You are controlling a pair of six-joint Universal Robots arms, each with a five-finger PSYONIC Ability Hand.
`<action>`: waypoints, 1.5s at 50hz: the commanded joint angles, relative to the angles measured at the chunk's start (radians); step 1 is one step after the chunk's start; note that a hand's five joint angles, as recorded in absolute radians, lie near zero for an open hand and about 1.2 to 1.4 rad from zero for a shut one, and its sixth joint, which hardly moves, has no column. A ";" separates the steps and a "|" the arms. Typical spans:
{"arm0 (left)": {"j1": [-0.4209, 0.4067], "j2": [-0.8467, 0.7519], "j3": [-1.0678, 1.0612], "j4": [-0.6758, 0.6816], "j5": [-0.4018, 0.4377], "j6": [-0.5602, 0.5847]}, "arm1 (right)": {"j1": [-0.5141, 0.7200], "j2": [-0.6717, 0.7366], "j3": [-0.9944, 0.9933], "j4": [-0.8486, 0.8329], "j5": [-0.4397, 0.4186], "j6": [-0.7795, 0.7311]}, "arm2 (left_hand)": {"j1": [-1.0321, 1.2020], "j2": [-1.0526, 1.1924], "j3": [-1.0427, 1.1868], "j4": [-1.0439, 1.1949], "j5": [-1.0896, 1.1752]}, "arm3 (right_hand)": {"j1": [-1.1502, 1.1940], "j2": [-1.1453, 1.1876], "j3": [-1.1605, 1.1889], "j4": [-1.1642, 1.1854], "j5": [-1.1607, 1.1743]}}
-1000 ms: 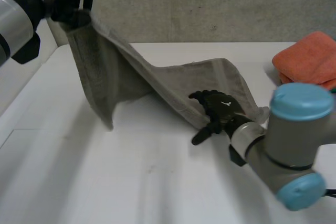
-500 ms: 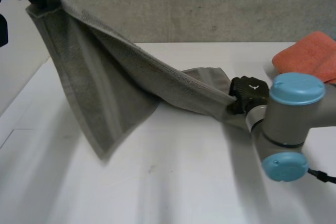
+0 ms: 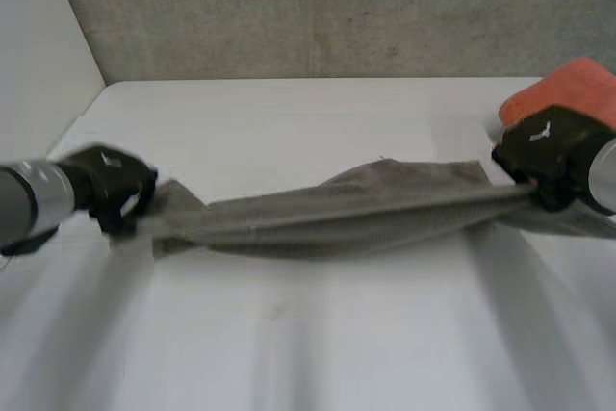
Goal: Fold the laundry.
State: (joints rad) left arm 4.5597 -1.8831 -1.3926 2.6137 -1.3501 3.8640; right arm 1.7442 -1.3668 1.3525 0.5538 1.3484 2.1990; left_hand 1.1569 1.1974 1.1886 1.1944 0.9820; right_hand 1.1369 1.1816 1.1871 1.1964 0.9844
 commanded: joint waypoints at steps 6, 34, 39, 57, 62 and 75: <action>-0.071 -0.312 0.177 0.061 -0.060 -0.007 | 0.098 0.275 -0.091 -0.003 0.175 -0.104 | 0.239 0.199 0.208 0.202 0.240 | 0.259 0.215 0.209 0.200 0.237; -0.096 -0.340 0.936 0.605 -0.279 -0.475 | 0.210 0.287 -0.466 -1.039 0.252 0.367 | 0.239 0.199 0.208 0.202 0.240 | 0.259 0.215 0.209 0.200 0.237; -0.070 -0.337 0.792 0.612 -0.284 -0.471 | 0.204 0.313 -0.409 -0.956 0.241 0.369 | 0.239 0.199 0.208 0.202 0.240 | 0.259 0.215 0.209 0.200 0.237; -0.011 -0.332 0.247 0.678 -0.153 -0.353 | 0.152 0.503 -0.046 -0.827 0.132 0.481 | 0.239 0.199 0.208 0.202 0.240 | 0.259 0.215 0.209 0.200 0.237; 0.002 -0.315 0.198 0.663 -0.144 -0.321 | 0.112 0.520 -0.049 -0.778 0.137 0.535 | 0.239 0.199 0.208 0.202 0.240 | 0.028 -0.017 -0.022 -0.032 0.006; 0.007 -0.268 0.147 0.652 -0.142 -0.311 | 0.012 0.523 -0.099 -0.618 0.153 0.714 | 0.239 0.199 0.208 0.202 0.240 | -0.452 -0.496 -0.502 -0.511 -0.474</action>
State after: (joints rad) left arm 4.5704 -2.1689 -1.2310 3.2705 -1.4877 3.5543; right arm 1.7908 -0.8381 1.2722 -0.1334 1.4883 2.8428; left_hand 1.1569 1.1989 1.1900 1.1975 0.9820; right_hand 0.6380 0.6337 0.6278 0.6327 0.4263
